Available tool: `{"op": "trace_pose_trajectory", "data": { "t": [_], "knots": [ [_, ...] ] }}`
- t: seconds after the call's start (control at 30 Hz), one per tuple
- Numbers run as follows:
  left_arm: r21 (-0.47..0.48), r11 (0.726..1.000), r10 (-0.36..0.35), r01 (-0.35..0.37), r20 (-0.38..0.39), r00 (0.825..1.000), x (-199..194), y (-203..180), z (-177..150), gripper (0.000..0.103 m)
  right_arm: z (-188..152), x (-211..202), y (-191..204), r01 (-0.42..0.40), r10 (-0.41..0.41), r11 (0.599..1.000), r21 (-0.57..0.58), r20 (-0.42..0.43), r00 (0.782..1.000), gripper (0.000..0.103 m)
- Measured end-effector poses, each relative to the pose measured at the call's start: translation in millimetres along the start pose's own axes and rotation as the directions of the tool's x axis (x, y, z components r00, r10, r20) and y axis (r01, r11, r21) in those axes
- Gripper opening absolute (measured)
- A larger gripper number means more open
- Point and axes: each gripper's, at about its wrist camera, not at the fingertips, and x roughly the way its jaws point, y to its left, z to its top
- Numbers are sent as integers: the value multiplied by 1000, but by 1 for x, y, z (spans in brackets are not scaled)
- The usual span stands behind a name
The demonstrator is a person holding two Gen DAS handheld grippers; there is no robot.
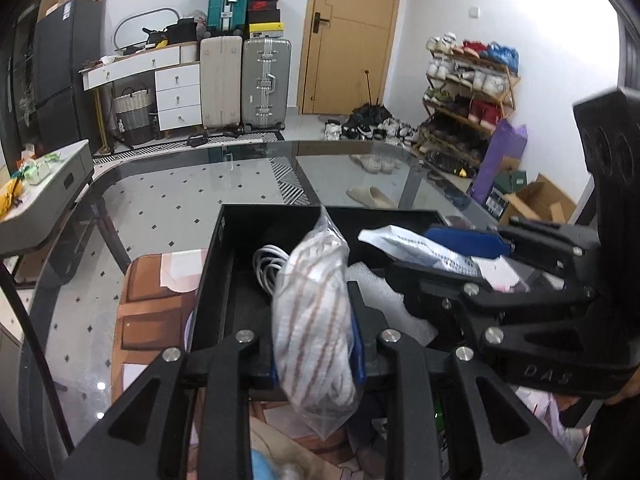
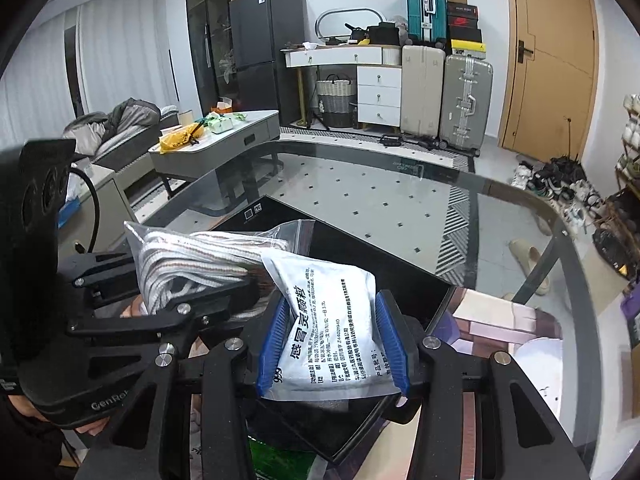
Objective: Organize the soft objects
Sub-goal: 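Open both grippers to drop the rope bag and printed bag into the box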
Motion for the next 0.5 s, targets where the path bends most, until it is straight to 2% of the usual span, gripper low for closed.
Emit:
{"op": "trace_pose_trajectory", "data": {
  "t": [0.3,0.37,0.4,0.5],
  "knots": [
    [-31,999,-44,42,-38,998,-16,1,-10,26,2,-3,7,-43,43,999,1,-16,999,45],
    [-44,998,-54,52,-34,998,-20,3,-13,27,2,-5,8,-52,52,999,-2,-16,999,48],
    [-46,998,-55,53,-27,998,-22,4,-13,29,2,-7,9,-52,52,999,0,-6,999,54],
    [-46,998,-52,53,8,999,-30,10,-12,34,2,-19,10,-53,53,999,-6,38,998,59]
  ]
}}
